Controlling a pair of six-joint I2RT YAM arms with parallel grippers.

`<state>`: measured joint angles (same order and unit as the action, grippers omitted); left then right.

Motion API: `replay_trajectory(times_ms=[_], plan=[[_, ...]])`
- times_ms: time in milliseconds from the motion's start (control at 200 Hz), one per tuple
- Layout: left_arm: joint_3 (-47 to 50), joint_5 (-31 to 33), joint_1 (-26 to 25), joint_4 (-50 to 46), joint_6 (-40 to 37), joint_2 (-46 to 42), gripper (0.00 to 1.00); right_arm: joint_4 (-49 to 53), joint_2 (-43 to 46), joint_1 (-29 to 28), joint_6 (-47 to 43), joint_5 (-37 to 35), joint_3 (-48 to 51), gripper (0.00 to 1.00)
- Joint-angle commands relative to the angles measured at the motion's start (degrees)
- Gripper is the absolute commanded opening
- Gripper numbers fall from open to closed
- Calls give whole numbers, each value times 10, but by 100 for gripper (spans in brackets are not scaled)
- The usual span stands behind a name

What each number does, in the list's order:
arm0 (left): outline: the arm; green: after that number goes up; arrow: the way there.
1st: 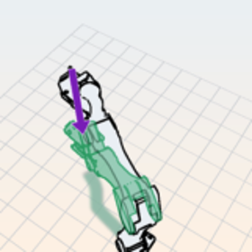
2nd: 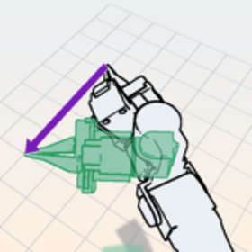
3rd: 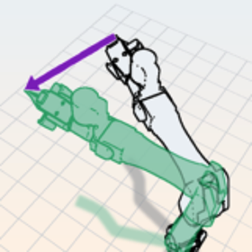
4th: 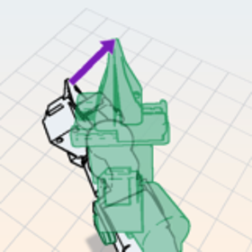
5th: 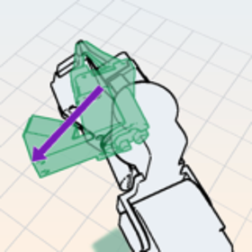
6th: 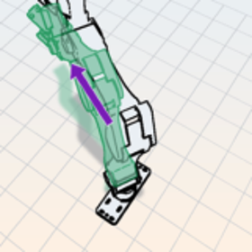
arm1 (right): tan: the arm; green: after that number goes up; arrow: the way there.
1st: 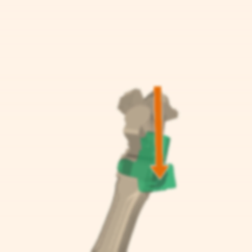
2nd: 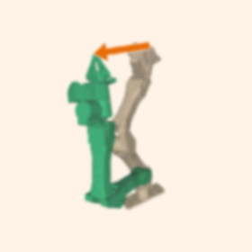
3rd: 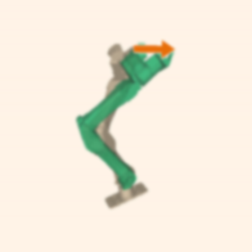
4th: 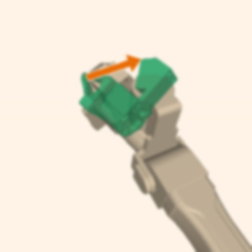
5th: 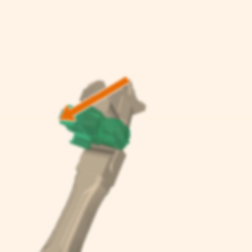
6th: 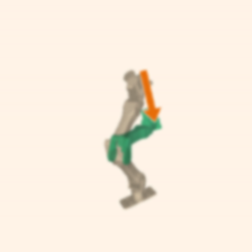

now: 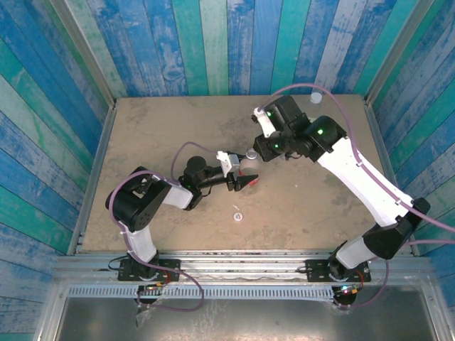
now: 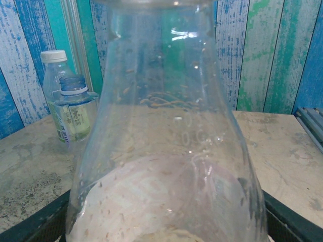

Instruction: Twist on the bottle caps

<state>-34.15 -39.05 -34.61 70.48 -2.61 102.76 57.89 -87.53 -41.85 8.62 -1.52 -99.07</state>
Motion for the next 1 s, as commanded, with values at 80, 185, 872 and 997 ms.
replay_trajectory(times_ms=[80,185,872,997], plan=[[4,12,-3,-74,-19,-6,73,27,-22,-11,-20,-5,-26,33],[3,12,-3,-72,-16,-4,73,32,-32,-15,-23,-8,-35,33],[0,9,-3,-74,-18,0,71,75,-71,-24,-30,4,-70,33],[0,9,-2,-77,-20,1,71,87,-74,-25,-28,3,-78,33]])
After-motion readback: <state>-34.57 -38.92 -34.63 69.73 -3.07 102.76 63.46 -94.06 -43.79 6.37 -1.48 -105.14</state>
